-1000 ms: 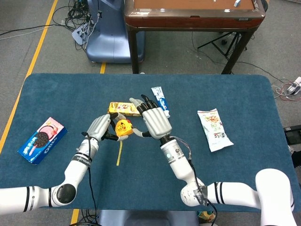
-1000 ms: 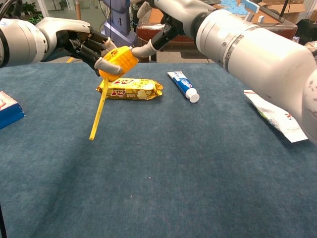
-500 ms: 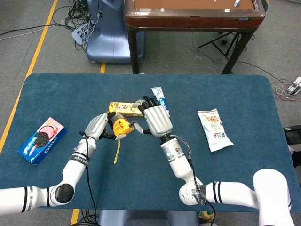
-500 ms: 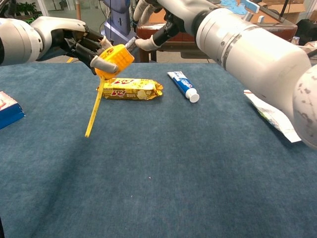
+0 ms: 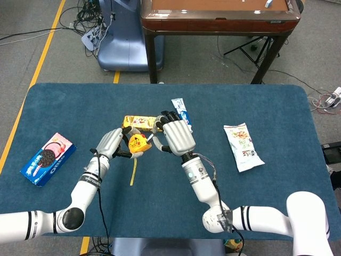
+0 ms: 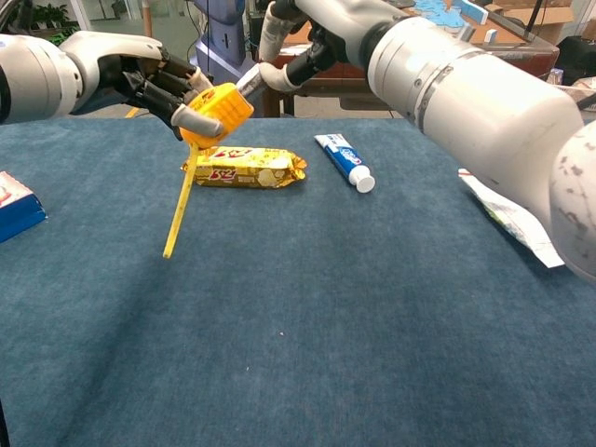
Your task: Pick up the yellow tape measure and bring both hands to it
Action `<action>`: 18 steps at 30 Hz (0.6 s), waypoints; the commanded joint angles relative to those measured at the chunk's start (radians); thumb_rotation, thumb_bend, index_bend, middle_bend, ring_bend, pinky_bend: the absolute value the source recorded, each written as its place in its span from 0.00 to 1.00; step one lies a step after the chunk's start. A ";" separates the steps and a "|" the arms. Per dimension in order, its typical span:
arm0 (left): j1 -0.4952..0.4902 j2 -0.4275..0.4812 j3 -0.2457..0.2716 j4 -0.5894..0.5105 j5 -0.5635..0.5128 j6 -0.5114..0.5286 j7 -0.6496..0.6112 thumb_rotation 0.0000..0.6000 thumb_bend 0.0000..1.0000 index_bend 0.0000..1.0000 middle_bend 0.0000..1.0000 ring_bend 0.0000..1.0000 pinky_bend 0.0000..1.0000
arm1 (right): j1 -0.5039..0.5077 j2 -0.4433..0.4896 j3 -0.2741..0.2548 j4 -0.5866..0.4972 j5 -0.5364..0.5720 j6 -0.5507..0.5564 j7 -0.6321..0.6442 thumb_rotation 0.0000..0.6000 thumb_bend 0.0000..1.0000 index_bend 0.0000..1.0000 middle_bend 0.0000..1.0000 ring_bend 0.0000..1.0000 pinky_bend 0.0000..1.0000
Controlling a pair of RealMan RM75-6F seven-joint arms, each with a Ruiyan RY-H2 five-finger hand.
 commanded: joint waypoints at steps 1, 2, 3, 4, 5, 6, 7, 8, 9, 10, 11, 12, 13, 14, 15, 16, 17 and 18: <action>-0.001 -0.001 0.001 0.001 0.000 0.000 0.001 1.00 0.20 0.51 0.57 0.51 0.23 | -0.001 0.002 0.000 -0.002 0.001 -0.003 0.005 1.00 0.55 0.53 0.37 0.19 0.17; -0.001 -0.002 0.001 0.002 -0.001 -0.001 0.000 1.00 0.20 0.51 0.57 0.51 0.23 | -0.001 0.003 -0.001 -0.002 -0.001 -0.005 0.008 1.00 0.56 0.53 0.38 0.19 0.17; -0.001 -0.002 0.001 0.002 -0.001 -0.001 0.000 1.00 0.20 0.51 0.57 0.51 0.23 | -0.002 0.004 -0.001 -0.002 -0.001 -0.006 0.010 1.00 0.57 0.54 0.38 0.20 0.17; -0.002 -0.002 0.001 0.003 -0.002 -0.001 0.000 1.00 0.20 0.51 0.57 0.51 0.23 | -0.003 0.004 -0.001 -0.002 -0.002 -0.006 0.013 1.00 0.59 0.55 0.39 0.21 0.17; -0.002 -0.003 0.001 0.004 -0.002 0.000 0.001 1.00 0.20 0.51 0.57 0.51 0.23 | -0.004 0.004 -0.001 -0.002 -0.003 -0.005 0.018 1.00 0.60 0.56 0.40 0.22 0.17; -0.002 -0.004 0.001 0.005 -0.002 0.000 0.000 1.00 0.20 0.51 0.57 0.51 0.23 | -0.005 0.005 -0.001 -0.002 -0.003 -0.005 0.020 1.00 0.61 0.57 0.41 0.22 0.17; -0.002 -0.004 0.001 0.007 -0.003 -0.001 0.000 1.00 0.20 0.51 0.57 0.51 0.23 | -0.006 0.005 -0.001 -0.002 -0.003 -0.006 0.023 1.00 0.62 0.58 0.42 0.23 0.17; -0.003 -0.005 0.001 0.008 -0.004 -0.001 0.000 1.00 0.20 0.51 0.57 0.51 0.23 | -0.007 0.006 0.000 -0.003 -0.004 -0.006 0.027 1.00 0.63 0.59 0.42 0.24 0.17; -0.003 -0.006 0.001 0.010 -0.005 -0.002 0.000 1.00 0.20 0.51 0.57 0.51 0.23 | -0.009 0.007 0.001 -0.005 -0.005 -0.007 0.033 1.00 0.63 0.59 0.43 0.25 0.17; -0.003 -0.006 0.001 0.011 -0.006 -0.004 -0.001 1.00 0.20 0.51 0.57 0.51 0.23 | -0.010 0.008 0.001 -0.005 -0.006 -0.007 0.037 1.00 0.64 0.60 0.44 0.26 0.17; -0.003 -0.006 0.002 0.013 -0.007 -0.006 -0.002 1.00 0.20 0.51 0.57 0.51 0.23 | -0.011 0.011 0.000 -0.007 -0.008 -0.010 0.043 1.00 0.65 0.61 0.44 0.26 0.17; -0.003 -0.005 0.002 0.015 -0.008 -0.008 -0.002 1.00 0.20 0.51 0.57 0.51 0.23 | -0.013 0.014 0.000 -0.008 -0.009 -0.011 0.046 1.00 0.65 0.62 0.45 0.27 0.17; -0.003 -0.004 0.003 0.017 -0.009 -0.011 -0.001 1.00 0.20 0.51 0.57 0.51 0.23 | -0.015 0.017 -0.001 -0.010 -0.012 -0.013 0.051 1.00 0.66 0.62 0.45 0.27 0.17; -0.003 -0.002 0.005 0.020 -0.010 -0.015 -0.001 1.00 0.20 0.51 0.57 0.51 0.23 | -0.018 0.023 -0.003 -0.014 -0.015 -0.016 0.058 1.00 0.66 0.63 0.45 0.27 0.17; -0.003 -0.001 0.006 0.022 -0.011 -0.018 -0.002 1.00 0.20 0.51 0.57 0.51 0.23 | -0.020 0.028 -0.004 -0.017 -0.018 -0.018 0.063 1.00 0.67 0.63 0.46 0.28 0.17; -0.002 0.002 0.008 0.025 -0.012 -0.023 -0.002 1.00 0.20 0.51 0.57 0.51 0.23 | -0.023 0.033 -0.005 -0.019 -0.022 -0.019 0.068 1.00 0.67 0.63 0.46 0.28 0.17; -0.001 0.007 0.010 0.027 -0.015 -0.031 -0.002 1.00 0.20 0.51 0.57 0.51 0.23 | -0.028 0.042 -0.006 -0.025 -0.026 -0.021 0.076 1.00 0.68 0.64 0.46 0.29 0.17; -0.001 0.012 0.012 0.029 -0.016 -0.037 -0.002 1.00 0.20 0.51 0.57 0.51 0.23 | -0.032 0.050 -0.007 -0.031 -0.029 -0.021 0.082 1.00 0.68 0.64 0.46 0.29 0.17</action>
